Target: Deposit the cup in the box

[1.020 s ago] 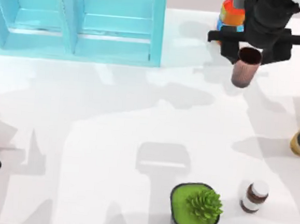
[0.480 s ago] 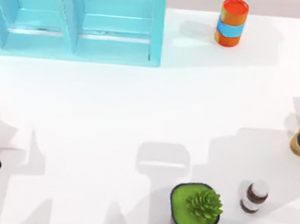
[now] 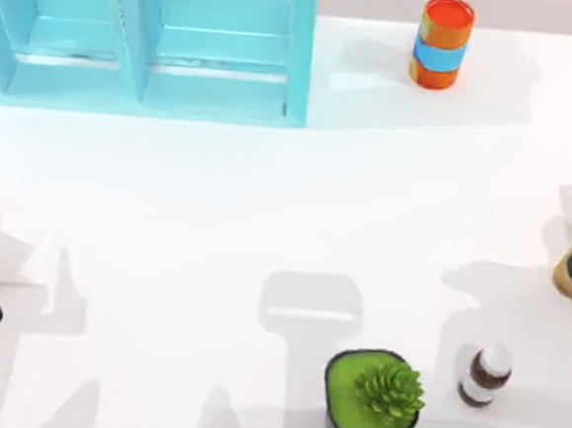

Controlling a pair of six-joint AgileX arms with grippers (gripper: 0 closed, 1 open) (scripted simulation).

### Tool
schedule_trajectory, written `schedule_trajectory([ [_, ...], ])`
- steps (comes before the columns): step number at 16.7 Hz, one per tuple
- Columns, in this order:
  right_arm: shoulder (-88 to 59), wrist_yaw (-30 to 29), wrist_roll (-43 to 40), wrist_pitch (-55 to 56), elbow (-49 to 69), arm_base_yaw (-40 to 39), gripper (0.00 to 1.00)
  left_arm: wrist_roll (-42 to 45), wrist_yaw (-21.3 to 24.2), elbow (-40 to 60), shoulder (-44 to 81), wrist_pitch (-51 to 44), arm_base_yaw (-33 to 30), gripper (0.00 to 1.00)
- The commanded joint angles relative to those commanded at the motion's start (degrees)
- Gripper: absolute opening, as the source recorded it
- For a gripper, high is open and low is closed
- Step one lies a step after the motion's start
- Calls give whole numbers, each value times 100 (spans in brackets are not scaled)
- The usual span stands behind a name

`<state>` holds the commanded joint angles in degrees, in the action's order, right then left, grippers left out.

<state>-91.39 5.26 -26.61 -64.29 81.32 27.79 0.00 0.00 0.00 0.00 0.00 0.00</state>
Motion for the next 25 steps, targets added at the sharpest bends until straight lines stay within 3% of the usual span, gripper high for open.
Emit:
schedule_trajectory([
  [9,-230,-8,57,1371,-1083,-53,0,0,0,0,0,0,0,100],
  [14,-275,-9,62,1450,-1161,-56,0,0,0,0,0,0,0,100],
  [25,-275,-9,62,1450,-1161,-56,83,0,0,0,0,0,0,100],
])
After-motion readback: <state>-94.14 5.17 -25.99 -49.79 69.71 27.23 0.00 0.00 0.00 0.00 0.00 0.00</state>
